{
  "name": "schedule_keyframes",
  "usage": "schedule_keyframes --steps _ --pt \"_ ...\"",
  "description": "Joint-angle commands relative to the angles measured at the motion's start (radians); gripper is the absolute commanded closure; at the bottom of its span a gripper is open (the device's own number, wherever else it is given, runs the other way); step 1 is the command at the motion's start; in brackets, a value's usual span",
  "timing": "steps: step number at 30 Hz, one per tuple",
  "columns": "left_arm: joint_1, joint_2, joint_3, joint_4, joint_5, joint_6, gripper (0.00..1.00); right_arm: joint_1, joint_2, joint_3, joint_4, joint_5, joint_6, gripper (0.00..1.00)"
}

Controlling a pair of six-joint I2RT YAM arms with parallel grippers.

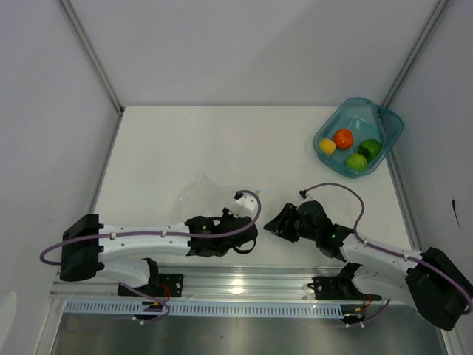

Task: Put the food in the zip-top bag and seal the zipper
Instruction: Pick up the zipper food storage bag at the center of the board, then open the zipper of the food storage bag at the center of the board.

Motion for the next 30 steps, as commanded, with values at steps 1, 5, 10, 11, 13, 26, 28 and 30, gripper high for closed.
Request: schedule_keyframes --steps 1,5,10,11,13,26,28,30 --pt "0.008 -0.029 0.053 -0.019 0.034 0.004 0.99 0.027 0.067 0.076 0.149 -0.001 -0.023 0.52" --pt "0.008 -0.03 0.05 -0.015 0.05 -0.001 0.99 0.076 0.111 0.123 0.176 0.025 -0.023 0.54" --pt "0.008 -0.035 0.053 -0.011 0.067 -0.008 0.99 0.101 0.16 0.146 0.212 0.045 -0.024 0.54" --pt "0.008 -0.038 0.052 -0.01 0.074 -0.011 0.99 0.101 0.182 0.152 0.227 0.045 -0.021 0.54" --pt "0.008 -0.053 0.052 -0.011 0.08 -0.015 0.99 0.102 0.205 0.16 0.242 0.042 -0.017 0.55" --pt "0.008 -0.125 0.038 -0.018 0.103 -0.038 0.99 0.17 0.368 0.218 0.393 0.097 0.003 0.7" --pt "0.008 -0.13 0.035 -0.021 0.103 -0.044 0.99 0.182 0.36 0.221 0.397 0.103 -0.003 0.8" --pt "0.008 -0.132 0.031 -0.028 0.094 -0.048 0.99 0.191 0.345 0.221 0.376 0.15 -0.014 0.93"
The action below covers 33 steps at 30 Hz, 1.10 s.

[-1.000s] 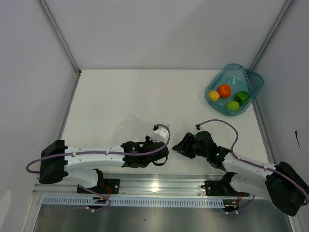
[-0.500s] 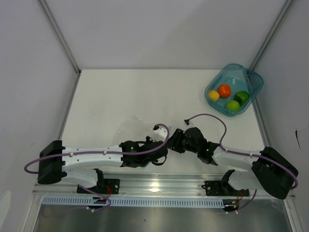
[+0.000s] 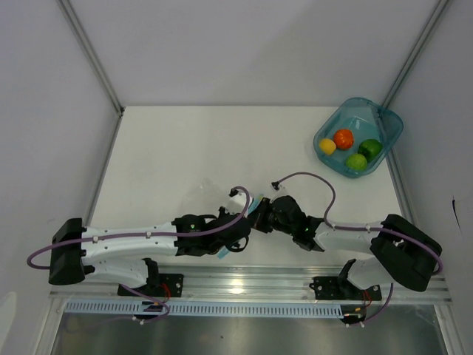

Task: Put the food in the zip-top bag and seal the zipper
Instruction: Open the zipper of the food storage bag at the center of the board.

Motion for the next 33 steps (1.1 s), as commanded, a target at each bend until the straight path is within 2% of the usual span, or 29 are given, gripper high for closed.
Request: schedule_keyframes --steps 1,3,11,20,21,23,25,26,30,33 --pt "0.004 -0.026 0.011 -0.011 -0.007 -0.034 0.99 0.024 -0.041 0.037 0.011 0.089 -0.019 0.96" --pt "0.005 -0.021 0.008 -0.031 -0.032 -0.043 0.99 0.035 -0.063 0.054 -0.037 0.11 -0.027 1.0" --pt "0.005 0.001 0.029 -0.083 -0.093 -0.069 0.98 0.093 -0.149 0.118 -0.189 0.121 0.036 1.0" --pt "0.004 -0.052 0.014 -0.061 -0.064 -0.065 0.63 0.119 -0.161 0.153 -0.269 0.175 0.066 1.0" --pt "0.004 -0.055 0.011 -0.061 -0.066 -0.066 0.56 0.121 -0.158 0.155 -0.266 0.175 0.068 1.0" --pt "0.002 -0.05 0.008 -0.066 -0.076 -0.071 0.55 0.126 -0.158 0.158 -0.264 0.175 0.073 1.0" --pt "0.004 -0.041 0.016 -0.093 -0.089 -0.081 0.58 0.132 -0.164 0.167 -0.278 0.178 0.07 1.0" --pt "0.004 -0.038 0.016 -0.103 -0.096 -0.089 0.63 0.133 -0.167 0.17 -0.286 0.183 0.066 1.0" --pt "0.007 -0.032 0.029 -0.129 -0.118 -0.098 0.99 0.136 -0.199 0.17 -0.332 0.205 0.054 1.0" --pt "0.025 -0.052 0.052 -0.146 -0.113 -0.097 1.0 0.133 -0.21 0.184 -0.405 0.218 0.002 1.0"
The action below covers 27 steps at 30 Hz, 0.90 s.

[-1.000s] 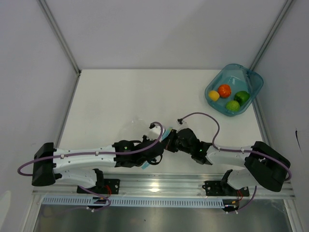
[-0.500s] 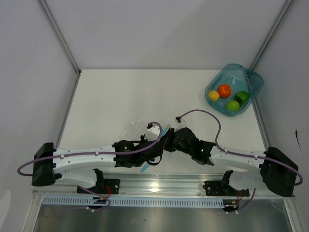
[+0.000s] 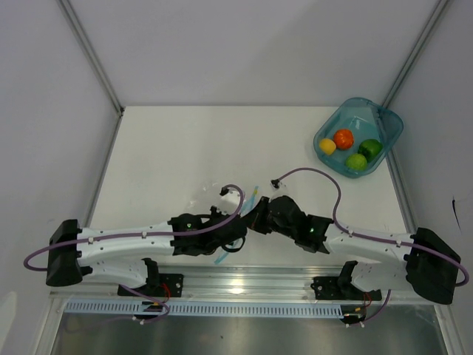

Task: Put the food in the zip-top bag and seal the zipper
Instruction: Open the zipper of the food storage bag at the center of the board.

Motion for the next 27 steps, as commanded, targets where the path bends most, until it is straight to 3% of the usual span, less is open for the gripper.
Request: schedule_keyframes --steps 1,6,12,19,22,24,27 --pt "0.029 -0.048 0.058 -0.042 -0.031 -0.011 0.99 0.0 -0.025 0.058 -0.101 0.055 -0.068 1.0" --pt "0.113 -0.118 0.189 -0.114 -0.01 0.021 0.99 -0.028 0.002 0.104 -0.362 0.103 -0.157 1.0" --pt "0.168 -0.129 0.309 -0.151 0.018 0.104 1.0 -0.078 -0.016 0.086 -0.405 0.132 -0.241 1.0" --pt "0.195 -0.07 0.314 -0.129 0.075 0.11 0.99 -0.137 0.013 0.146 -0.408 0.029 -0.349 1.0" --pt "0.216 -0.021 0.308 -0.106 0.111 0.104 0.99 -0.158 0.019 0.175 -0.427 0.006 -0.39 0.87" --pt "0.236 0.019 0.314 -0.1 0.122 0.099 0.99 -0.189 0.019 0.208 -0.457 -0.026 -0.421 0.61" --pt "0.264 0.059 0.32 -0.071 0.142 0.105 0.99 -0.221 0.005 0.27 -0.525 -0.037 -0.458 0.46"
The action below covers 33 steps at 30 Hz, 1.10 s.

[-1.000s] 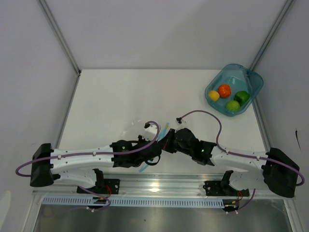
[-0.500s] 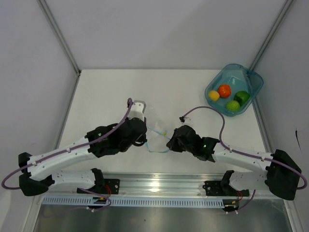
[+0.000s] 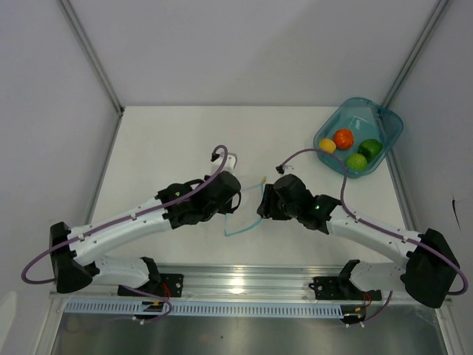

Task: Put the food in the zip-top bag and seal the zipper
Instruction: Open the zipper of the food storage bag at the center of the board, then pick up the fake vegetable from the bin.

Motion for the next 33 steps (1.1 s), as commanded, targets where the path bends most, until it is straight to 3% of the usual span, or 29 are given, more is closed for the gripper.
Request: schedule_keyframes --steps 1,6,16,22,27,33 --pt "0.053 0.037 0.044 0.053 0.039 0.029 0.99 -0.046 -0.034 0.104 -0.107 -0.018 -0.086 0.39" --pt "0.118 0.097 0.083 0.088 0.066 0.066 0.99 -0.141 -0.095 0.228 -0.216 0.003 -0.141 0.32" --pt "0.143 0.155 0.101 0.138 0.14 0.051 0.99 -0.594 -0.03 0.42 -0.236 0.057 -0.274 0.23" --pt "0.143 0.135 0.049 0.174 0.182 0.043 0.99 -0.896 0.225 0.575 -0.155 0.003 -0.273 0.2" --pt "0.143 0.121 0.032 0.182 0.175 0.045 1.0 -0.967 0.403 0.691 -0.101 0.081 -0.306 0.01" --pt "0.143 0.101 -0.012 0.22 0.205 0.025 0.99 -1.019 0.63 0.897 -0.177 0.176 -0.293 0.03"
